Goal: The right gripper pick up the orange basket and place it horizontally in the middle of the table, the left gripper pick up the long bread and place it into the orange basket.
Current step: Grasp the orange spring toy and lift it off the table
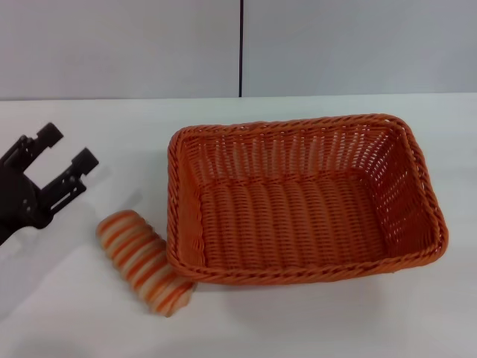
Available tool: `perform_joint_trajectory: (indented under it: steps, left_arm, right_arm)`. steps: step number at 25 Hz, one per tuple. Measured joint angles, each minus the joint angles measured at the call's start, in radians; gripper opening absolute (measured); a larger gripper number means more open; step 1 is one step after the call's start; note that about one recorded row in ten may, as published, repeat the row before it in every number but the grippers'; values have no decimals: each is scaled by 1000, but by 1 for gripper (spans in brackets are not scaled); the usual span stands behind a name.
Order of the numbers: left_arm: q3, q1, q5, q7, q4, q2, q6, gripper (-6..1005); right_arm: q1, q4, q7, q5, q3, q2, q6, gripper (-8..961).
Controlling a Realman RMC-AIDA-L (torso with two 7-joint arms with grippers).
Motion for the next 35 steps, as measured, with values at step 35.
perform_joint_trajectory:
  steps: [35]
  left_arm:
    - [206, 52, 2, -85, 16, -3, -300, 795]
  right_arm:
    - [37, 106, -55, -7, -11, 16, -72, 433]
